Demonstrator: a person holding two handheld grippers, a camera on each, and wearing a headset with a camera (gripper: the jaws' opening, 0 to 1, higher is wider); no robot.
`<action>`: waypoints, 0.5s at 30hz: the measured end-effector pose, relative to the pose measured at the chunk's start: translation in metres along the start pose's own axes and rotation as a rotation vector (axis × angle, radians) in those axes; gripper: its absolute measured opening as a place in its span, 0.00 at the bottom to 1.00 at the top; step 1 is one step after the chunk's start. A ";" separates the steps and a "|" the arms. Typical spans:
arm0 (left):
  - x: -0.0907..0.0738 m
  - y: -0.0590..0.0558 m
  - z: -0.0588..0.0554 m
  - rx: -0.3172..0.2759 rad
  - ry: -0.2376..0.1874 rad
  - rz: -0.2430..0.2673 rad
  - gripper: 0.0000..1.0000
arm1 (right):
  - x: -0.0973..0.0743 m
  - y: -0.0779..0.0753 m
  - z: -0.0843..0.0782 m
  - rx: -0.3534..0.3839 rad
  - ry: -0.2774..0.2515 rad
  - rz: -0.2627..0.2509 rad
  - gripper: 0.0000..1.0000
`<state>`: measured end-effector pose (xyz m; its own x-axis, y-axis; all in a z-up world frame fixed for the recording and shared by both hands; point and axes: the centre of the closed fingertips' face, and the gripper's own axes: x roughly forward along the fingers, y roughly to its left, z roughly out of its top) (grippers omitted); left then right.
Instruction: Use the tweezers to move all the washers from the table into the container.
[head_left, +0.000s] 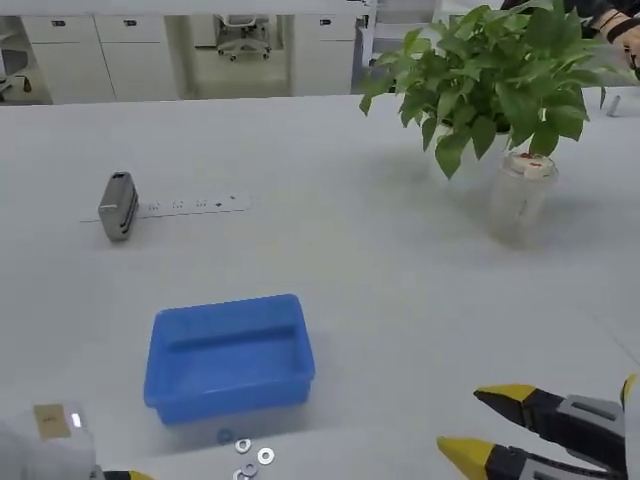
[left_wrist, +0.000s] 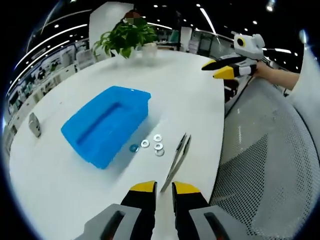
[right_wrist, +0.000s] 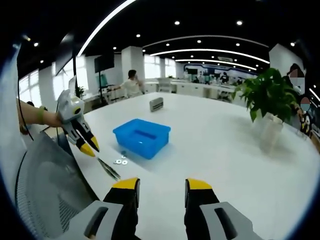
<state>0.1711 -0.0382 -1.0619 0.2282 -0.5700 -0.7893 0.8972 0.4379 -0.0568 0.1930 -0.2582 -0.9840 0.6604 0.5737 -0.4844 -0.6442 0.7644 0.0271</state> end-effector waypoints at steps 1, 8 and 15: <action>0.002 0.000 -0.001 0.027 0.016 -0.004 0.07 | 0.000 0.000 0.000 0.000 -0.001 0.000 0.32; 0.013 0.002 -0.010 0.136 0.103 -0.021 0.02 | 0.000 -0.001 -0.001 -0.006 0.005 -0.003 0.32; 0.020 0.000 -0.010 0.221 0.139 -0.027 0.00 | 0.001 0.001 -0.002 -0.017 0.015 0.005 0.33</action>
<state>0.1717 -0.0423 -1.0838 0.1633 -0.4719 -0.8664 0.9665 0.2526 0.0446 0.1928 -0.2575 -0.9863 0.6511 0.5730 -0.4978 -0.6543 0.7561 0.0145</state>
